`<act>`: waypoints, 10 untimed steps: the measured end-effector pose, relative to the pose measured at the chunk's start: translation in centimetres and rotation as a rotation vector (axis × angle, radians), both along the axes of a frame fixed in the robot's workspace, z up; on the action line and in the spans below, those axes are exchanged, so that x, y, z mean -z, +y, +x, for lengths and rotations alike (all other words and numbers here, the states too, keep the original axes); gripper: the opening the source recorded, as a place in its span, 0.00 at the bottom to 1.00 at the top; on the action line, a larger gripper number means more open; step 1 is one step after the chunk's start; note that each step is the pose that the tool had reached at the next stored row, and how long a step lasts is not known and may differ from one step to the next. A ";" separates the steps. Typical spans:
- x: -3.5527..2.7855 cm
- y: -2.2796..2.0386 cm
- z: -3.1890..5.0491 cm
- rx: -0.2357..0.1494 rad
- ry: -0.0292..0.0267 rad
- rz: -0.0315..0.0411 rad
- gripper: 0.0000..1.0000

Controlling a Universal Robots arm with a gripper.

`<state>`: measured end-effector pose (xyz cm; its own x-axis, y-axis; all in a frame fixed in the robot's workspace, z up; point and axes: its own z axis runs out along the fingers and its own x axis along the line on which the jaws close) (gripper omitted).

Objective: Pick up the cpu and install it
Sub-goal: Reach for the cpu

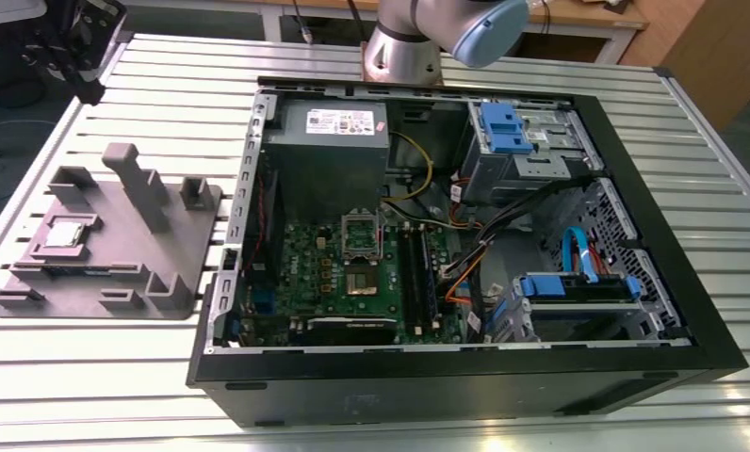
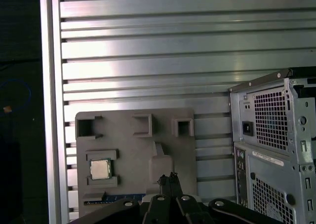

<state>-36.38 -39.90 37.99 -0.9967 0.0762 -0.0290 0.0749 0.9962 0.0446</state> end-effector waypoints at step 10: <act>0.28 0.00 -1.00 0.000 0.0000 0.0001 0.11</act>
